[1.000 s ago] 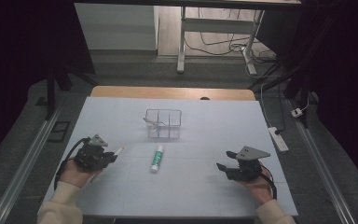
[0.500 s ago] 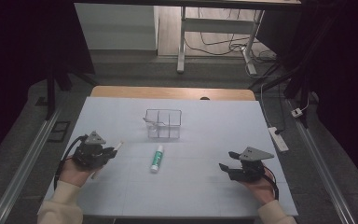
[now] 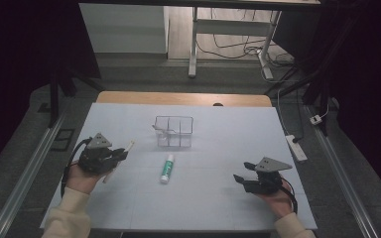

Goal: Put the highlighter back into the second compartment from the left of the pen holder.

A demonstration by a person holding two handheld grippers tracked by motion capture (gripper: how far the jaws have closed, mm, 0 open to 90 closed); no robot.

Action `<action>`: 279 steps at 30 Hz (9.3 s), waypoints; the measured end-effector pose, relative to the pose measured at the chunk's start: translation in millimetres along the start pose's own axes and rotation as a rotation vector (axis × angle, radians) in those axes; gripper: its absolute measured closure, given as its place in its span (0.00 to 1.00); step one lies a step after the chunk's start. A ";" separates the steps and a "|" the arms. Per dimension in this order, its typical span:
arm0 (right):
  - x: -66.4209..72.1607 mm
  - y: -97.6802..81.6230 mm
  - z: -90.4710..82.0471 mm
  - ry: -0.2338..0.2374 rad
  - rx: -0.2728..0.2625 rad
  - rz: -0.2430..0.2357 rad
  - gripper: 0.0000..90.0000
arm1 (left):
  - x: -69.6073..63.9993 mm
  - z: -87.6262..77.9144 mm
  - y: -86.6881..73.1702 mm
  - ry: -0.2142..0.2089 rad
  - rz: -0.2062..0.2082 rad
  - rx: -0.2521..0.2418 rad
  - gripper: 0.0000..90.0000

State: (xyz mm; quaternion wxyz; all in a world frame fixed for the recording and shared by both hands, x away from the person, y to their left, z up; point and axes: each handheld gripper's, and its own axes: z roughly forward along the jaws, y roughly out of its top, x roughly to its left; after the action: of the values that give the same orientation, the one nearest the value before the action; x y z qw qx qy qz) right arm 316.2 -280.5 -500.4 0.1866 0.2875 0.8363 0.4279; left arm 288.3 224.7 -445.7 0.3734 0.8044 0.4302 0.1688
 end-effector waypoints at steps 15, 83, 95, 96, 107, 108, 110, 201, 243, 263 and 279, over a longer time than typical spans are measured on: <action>-1.5 -0.1 0.0 -0.001 0.002 -0.009 0.41 | -2.7 1.0 5.3 -0.032 -0.012 -0.062 0.87; -3.4 -0.8 0.7 -0.018 0.011 -0.009 0.41 | -24.5 39.7 72.8 -0.120 0.038 -0.218 0.87; -3.6 -0.9 0.5 -0.021 0.013 -0.008 0.41 | -18.6 46.9 80.6 -0.142 0.015 -0.233 0.87; -3.6 -0.9 0.5 -0.020 0.013 -0.009 0.41 | -18.4 47.3 81.5 -0.141 0.016 -0.233 0.87; -3.7 -0.9 0.6 -0.022 0.013 -0.008 0.41 | -16.6 54.6 94.9 -0.151 0.008 -0.251 0.87; -3.7 -1.0 0.7 -0.021 0.013 -0.009 0.41 | -16.4 55.5 96.2 -0.150 0.008 -0.253 0.87; -3.8 -1.1 1.1 -0.018 0.013 -0.009 0.41 | -15.8 57.5 98.9 -0.149 0.008 -0.252 0.87; -7.2 -4.5 3.0 -0.024 0.034 -0.006 0.41 | -11.7 147.4 161.7 -0.069 -0.017 -0.302 0.86; -5.3 -3.8 3.4 -0.024 0.031 -0.010 0.41 | -25.0 96.7 127.4 -0.134 0.021 -0.214 0.58; -5.9 -3.8 2.6 -0.025 0.032 -0.009 0.41 | -34.1 82.1 100.0 -0.169 0.057 -0.151 0.56; -5.6 -4.0 3.3 -0.022 0.030 -0.011 0.41 | -44.6 76.3 89.2 -0.172 0.060 -0.087 0.46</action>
State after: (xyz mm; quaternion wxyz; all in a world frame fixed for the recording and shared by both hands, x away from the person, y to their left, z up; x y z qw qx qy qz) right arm 321.0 -284.0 -505.2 0.1938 0.2904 0.8420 0.4112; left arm 358.5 122.1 -427.6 0.4381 0.8115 0.3646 0.1288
